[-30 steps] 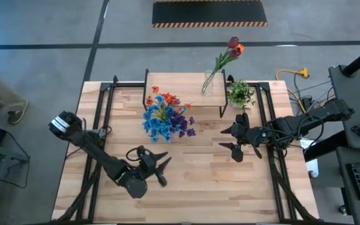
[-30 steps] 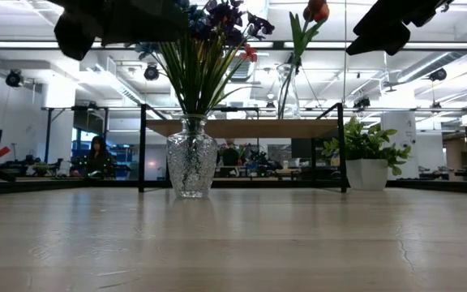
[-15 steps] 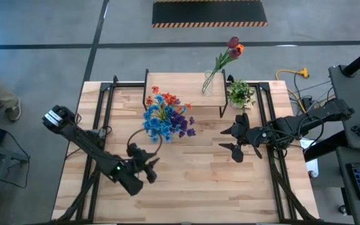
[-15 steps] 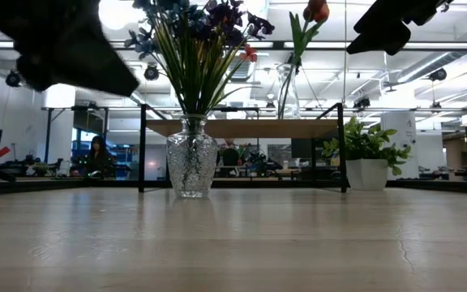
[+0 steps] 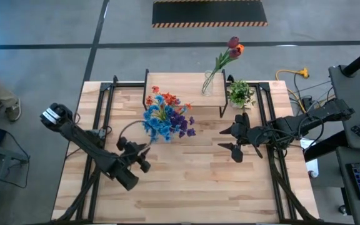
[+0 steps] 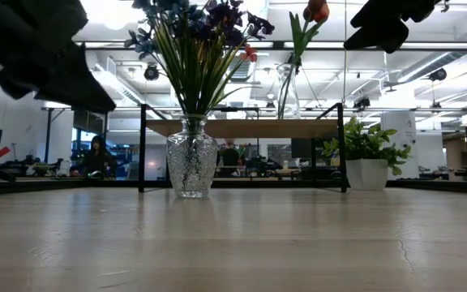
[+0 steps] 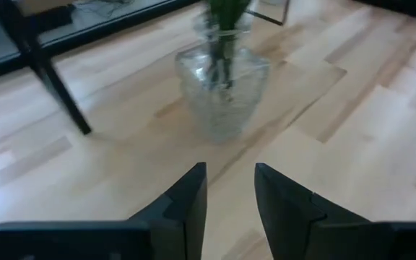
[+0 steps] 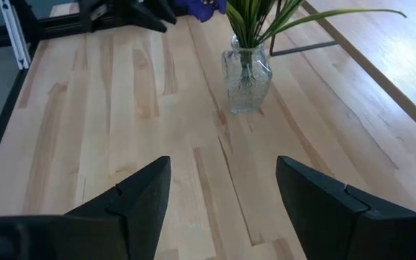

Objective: Pick and place flowers into a vace then onto a shelf
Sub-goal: Put the transparent vase with flowers on the shelf

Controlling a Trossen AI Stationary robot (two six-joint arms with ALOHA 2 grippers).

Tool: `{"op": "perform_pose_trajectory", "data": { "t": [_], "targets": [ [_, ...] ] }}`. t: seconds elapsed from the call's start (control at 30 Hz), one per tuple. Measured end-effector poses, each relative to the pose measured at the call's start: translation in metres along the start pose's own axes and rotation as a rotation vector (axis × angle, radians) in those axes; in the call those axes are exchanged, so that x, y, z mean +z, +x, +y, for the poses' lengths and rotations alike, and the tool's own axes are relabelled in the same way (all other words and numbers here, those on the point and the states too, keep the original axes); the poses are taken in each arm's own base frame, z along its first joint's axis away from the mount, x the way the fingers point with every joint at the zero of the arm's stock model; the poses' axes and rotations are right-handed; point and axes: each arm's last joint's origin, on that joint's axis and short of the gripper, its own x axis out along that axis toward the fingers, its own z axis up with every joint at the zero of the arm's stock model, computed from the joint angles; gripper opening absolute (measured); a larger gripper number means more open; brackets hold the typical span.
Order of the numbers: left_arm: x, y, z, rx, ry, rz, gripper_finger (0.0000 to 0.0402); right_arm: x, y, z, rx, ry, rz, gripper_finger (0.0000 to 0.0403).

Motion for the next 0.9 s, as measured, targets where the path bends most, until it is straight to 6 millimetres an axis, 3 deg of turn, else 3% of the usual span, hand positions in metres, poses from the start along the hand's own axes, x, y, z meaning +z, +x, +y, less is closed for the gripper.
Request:
{"op": "perform_pose_trajectory", "data": {
  "t": [0.37, 0.7, 0.9],
  "targets": [
    [-0.009, -0.002, 0.039, -0.016, -0.055, -0.081, 0.0100, 0.002, 0.000, 0.001, 0.009, 0.010, -0.022, 0.0242],
    [-0.034, 0.013, 0.068, -0.066, -0.278, -0.338, 0.0100, 0.005, 0.000, 0.002, 0.017, 0.021, -0.045, 0.0242],
    [-0.046, 0.021, 0.064, -0.095, -0.332, -0.403, 0.0100, 0.005, 0.000, 0.002, 0.015, 0.020, -0.046, 0.0242]
  ]
}}
